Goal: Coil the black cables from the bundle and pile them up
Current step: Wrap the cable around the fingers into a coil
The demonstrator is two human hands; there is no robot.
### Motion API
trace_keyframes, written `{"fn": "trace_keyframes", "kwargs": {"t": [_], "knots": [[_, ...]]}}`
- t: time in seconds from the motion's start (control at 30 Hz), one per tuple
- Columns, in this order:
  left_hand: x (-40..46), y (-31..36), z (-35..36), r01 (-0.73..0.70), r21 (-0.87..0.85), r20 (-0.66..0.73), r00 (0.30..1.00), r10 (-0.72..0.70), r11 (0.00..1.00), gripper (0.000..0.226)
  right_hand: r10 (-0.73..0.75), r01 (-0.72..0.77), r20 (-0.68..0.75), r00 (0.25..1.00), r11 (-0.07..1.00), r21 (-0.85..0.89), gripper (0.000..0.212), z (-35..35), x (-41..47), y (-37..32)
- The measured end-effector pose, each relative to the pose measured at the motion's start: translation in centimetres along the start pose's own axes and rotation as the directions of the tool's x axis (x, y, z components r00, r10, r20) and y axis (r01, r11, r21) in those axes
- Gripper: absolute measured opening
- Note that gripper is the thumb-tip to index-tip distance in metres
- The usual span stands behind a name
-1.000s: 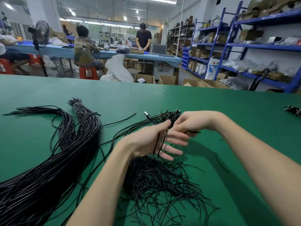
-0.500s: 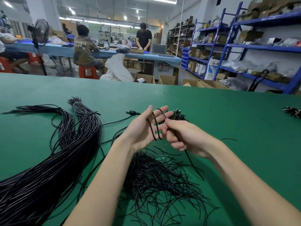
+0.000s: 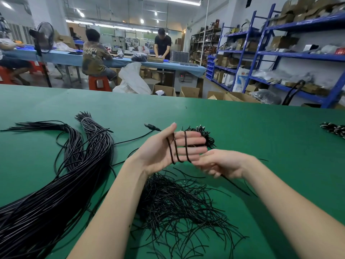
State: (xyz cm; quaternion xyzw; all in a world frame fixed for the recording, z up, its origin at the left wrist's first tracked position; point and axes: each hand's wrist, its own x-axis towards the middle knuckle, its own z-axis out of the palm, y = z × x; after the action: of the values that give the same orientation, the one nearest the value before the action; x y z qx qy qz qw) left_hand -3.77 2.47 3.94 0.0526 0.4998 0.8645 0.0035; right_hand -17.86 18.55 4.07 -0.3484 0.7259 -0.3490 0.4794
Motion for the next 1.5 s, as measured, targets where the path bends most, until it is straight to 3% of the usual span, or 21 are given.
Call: {"fn": "trace_keyframes", "kwargs": {"t": [0.13,0.17,0.2,0.27,0.33,0.47,0.57,0.7,0.87,0.97,1.1,1.23,1.27,1.37,1.4,1.47,1.5], "knots": [[0.1,-0.3,0.4,0.215,0.227,0.009,0.975,-0.223,0.950,0.064,0.080,-0.103,-0.077,0.994,0.917,-0.385,0.020,-1.8,-0.7,-3.9],[0.2,-0.6,0.5,0.264,0.275,-0.025,0.963,-0.267,0.925,0.064,0.087,-0.133,-0.123,0.989,0.889,-0.438,0.009,-1.8,-0.9,-5.2],[0.3,-1.0,0.6,0.300,0.307,-0.070,0.953,-0.293,0.903,0.063,0.075,-0.152,-0.182,0.980,0.877,-0.455,0.012,-1.8,-1.1,-6.4],[0.8,-1.5,0.7,0.307,0.313,-0.178,0.949,-0.262,0.899,0.061,0.005,-0.125,-0.269,0.963,0.895,-0.429,0.028,-1.5,-1.1,-7.8],[1.4,-1.7,0.6,0.224,0.274,-0.278,0.949,-0.146,0.935,0.058,-0.103,-0.030,-0.334,0.937,0.929,-0.369,0.020,-0.1,-1.0,-7.9],[1.6,-1.0,0.0,0.041,0.103,-0.367,0.930,-0.001,0.994,0.056,-0.186,0.210,-0.456,0.871,0.978,0.002,0.023,3.0,-0.7,-5.8],[1.5,-0.9,0.4,0.051,0.096,-0.380,0.925,-0.011,0.994,0.056,-0.254,0.213,-0.612,0.749,0.967,-0.140,0.012,3.5,-0.4,-3.7],[1.8,-1.0,0.8,0.063,0.075,-0.391,0.920,-0.029,0.995,0.056,-0.360,0.189,-0.690,0.629,0.931,-0.314,0.007,3.7,-0.2,-2.6],[1.8,-1.4,0.7,0.030,0.181,-0.422,0.905,0.050,0.983,0.036,-0.402,0.310,-0.726,0.557,0.912,-0.268,0.010,4.6,0.0,-1.9],[1.7,-1.8,0.7,0.003,0.207,-0.392,0.917,0.080,0.978,0.023,-0.440,0.320,-0.687,0.578,0.897,-0.305,0.016,4.9,-0.3,-1.8],[1.7,-1.8,1.0,0.004,0.118,-0.351,0.936,0.038,0.993,0.021,-0.354,0.279,-0.602,0.715,0.935,-0.218,0.002,3.5,-1.7,-2.2],[1.4,-1.7,1.1,0.022,0.097,-0.285,0.958,0.006,0.995,0.019,-0.323,0.151,-0.622,0.713,0.938,-0.312,0.012,2.9,-2.6,-3.1],[1.3,-1.7,1.1,0.036,0.098,-0.275,0.961,-0.008,0.995,0.017,-0.311,0.103,-0.654,0.690,0.936,-0.336,0.021,2.9,-2.6,-3.3],[0.8,-1.4,0.8,0.084,0.125,-0.226,0.973,-0.055,0.989,0.019,-0.381,0.066,-0.791,0.479,0.914,-0.400,0.043,2.4,-2.5,-4.1],[0.7,-1.3,0.8,0.087,0.141,-0.196,0.979,-0.059,0.986,0.019,-0.438,0.107,-0.760,0.480,0.889,-0.445,0.037,2.5,-2.6,-4.6],[0.6,-1.3,1.1,0.066,0.215,-0.111,0.993,-0.042,0.974,0.014,-0.509,0.210,-0.530,0.678,0.825,-0.525,0.020,3.4,-2.7,-5.9],[0.5,-1.4,1.2,0.040,0.262,-0.064,0.998,-0.023,0.964,0.013,-0.499,0.245,-0.393,0.772,0.805,-0.541,0.024,3.8,-2.5,-6.3]]}}
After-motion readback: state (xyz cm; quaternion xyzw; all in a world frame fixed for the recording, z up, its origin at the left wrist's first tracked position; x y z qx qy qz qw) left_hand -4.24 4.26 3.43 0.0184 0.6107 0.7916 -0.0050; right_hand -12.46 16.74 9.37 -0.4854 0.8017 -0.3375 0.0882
